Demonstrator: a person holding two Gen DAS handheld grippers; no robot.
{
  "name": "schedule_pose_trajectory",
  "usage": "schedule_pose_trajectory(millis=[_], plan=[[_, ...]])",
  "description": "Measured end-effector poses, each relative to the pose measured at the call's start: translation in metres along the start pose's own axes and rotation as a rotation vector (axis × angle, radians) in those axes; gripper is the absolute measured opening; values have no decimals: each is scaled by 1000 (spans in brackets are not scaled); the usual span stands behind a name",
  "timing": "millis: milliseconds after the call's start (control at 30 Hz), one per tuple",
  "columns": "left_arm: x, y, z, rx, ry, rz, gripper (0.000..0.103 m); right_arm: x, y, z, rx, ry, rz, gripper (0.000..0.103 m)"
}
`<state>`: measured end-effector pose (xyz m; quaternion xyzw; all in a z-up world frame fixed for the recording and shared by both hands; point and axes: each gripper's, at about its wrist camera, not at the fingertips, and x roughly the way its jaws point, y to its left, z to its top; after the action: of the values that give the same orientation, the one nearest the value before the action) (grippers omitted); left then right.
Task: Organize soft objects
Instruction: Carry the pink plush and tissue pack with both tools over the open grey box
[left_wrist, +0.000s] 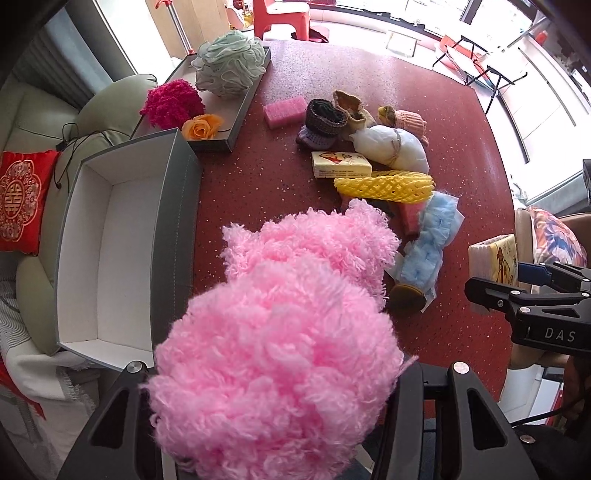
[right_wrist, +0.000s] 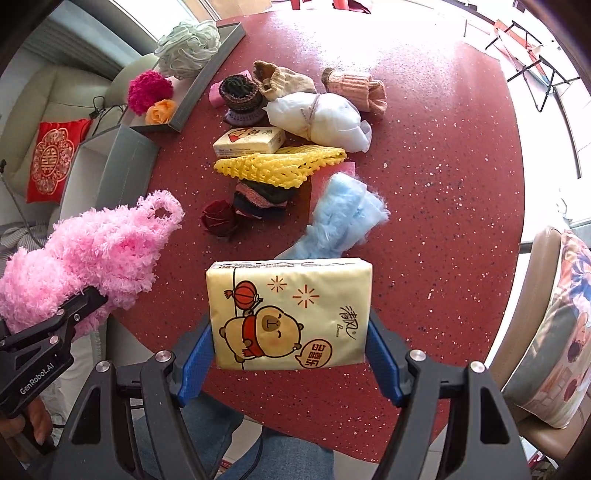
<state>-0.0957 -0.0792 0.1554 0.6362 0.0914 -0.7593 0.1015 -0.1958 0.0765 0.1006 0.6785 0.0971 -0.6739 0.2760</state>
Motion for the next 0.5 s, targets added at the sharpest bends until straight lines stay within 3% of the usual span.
schedule_pose_trajectory(millis=[500], plan=[[-9, 16, -14, 10, 17, 105, 52, 17, -10, -9, 84, -16, 92, 77]])
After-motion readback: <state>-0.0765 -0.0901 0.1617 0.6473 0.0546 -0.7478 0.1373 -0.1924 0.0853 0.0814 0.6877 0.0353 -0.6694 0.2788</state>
